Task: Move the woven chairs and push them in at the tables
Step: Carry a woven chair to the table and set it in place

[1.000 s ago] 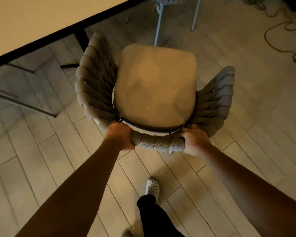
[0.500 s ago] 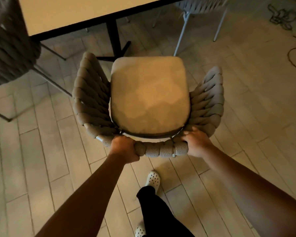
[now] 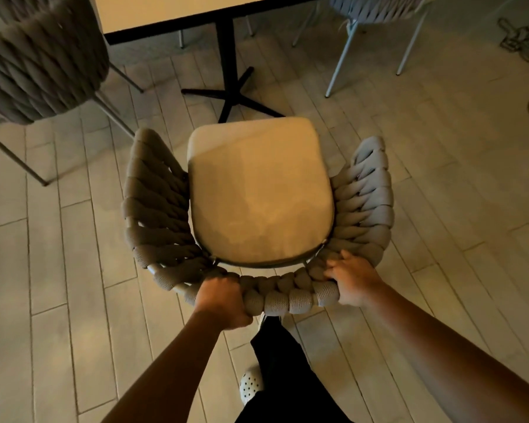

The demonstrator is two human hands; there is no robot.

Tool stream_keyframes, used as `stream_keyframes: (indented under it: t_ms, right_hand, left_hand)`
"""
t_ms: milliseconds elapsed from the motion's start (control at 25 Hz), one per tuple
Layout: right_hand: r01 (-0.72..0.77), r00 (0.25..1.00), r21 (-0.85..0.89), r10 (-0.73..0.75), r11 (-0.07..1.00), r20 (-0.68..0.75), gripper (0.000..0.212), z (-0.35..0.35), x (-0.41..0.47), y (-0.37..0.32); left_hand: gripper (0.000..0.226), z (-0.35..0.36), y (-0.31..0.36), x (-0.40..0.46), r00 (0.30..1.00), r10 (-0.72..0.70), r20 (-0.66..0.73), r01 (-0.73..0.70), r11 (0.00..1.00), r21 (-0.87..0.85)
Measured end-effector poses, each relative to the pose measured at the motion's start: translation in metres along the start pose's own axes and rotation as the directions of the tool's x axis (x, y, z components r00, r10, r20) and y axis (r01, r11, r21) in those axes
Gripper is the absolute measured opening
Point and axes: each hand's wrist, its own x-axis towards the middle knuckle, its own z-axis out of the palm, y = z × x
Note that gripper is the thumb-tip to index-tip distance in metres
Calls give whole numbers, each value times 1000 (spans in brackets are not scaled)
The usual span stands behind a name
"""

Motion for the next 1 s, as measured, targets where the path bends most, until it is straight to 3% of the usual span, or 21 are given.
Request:
stream_keyframes:
  t_ms: [280, 600, 880, 1000]
  right_hand:
    - [-5, 1000, -45, 4, 999, -16, 40, -38, 35, 28]
    - [25, 993, -71, -33, 997, -112, 42, -116, 124, 105]
    - [82, 996, -115, -85, 990, -28, 44, -165, 157, 195]
    - [84, 996, -154, -89, 984, -25, 42, -179, 164, 227]
  left_hand:
    - [47, -26, -6, 46, 1000, -17, 4, 17, 1000, -7]
    - [45, -102, -19, 159, 997, -68, -42, 69, 997, 18]
    - [42, -149, 26, 228, 995, -101, -25, 100, 995, -30]
    - [53, -164, 45, 250, 997, -66, 49, 68, 997, -45]
